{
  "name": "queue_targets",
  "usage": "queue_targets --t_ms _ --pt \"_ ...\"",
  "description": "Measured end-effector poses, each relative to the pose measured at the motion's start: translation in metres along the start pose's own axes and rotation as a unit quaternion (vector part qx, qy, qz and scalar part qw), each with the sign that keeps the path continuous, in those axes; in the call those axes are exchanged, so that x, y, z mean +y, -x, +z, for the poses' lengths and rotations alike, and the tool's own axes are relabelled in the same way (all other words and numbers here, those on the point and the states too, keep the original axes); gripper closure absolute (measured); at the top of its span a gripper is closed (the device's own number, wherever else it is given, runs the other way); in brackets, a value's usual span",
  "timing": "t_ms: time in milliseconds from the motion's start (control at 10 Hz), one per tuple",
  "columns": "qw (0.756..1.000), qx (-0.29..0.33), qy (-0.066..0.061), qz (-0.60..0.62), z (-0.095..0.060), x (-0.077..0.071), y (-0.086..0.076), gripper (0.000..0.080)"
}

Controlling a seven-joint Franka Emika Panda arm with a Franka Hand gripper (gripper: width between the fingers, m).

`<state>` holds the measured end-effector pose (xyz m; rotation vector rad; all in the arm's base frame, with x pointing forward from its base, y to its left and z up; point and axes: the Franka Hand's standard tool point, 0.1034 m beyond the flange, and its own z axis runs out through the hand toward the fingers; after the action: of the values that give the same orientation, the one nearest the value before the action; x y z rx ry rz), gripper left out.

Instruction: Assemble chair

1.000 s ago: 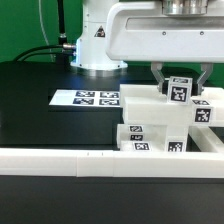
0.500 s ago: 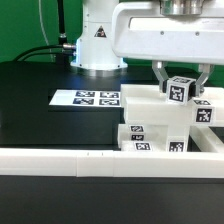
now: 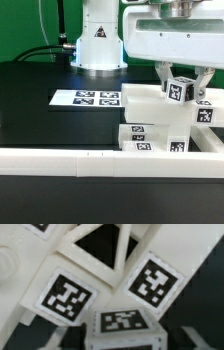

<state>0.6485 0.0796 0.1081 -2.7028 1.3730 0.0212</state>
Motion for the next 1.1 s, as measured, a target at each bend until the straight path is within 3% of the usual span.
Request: queue_targets --t_ms 200,700,1100 --pt "0.999 0.000 0.016 -0.050 -0.0023 -0.0014 0.0051 0.0174" --pt "0.962 -0.003 0.016 -0.274 -0.0028 -0.0008 0.0033 0.0151" --pt "0.880 -0.004 0.023 -0.475 -0.0037 0.0000 -0.0001 0.0151"
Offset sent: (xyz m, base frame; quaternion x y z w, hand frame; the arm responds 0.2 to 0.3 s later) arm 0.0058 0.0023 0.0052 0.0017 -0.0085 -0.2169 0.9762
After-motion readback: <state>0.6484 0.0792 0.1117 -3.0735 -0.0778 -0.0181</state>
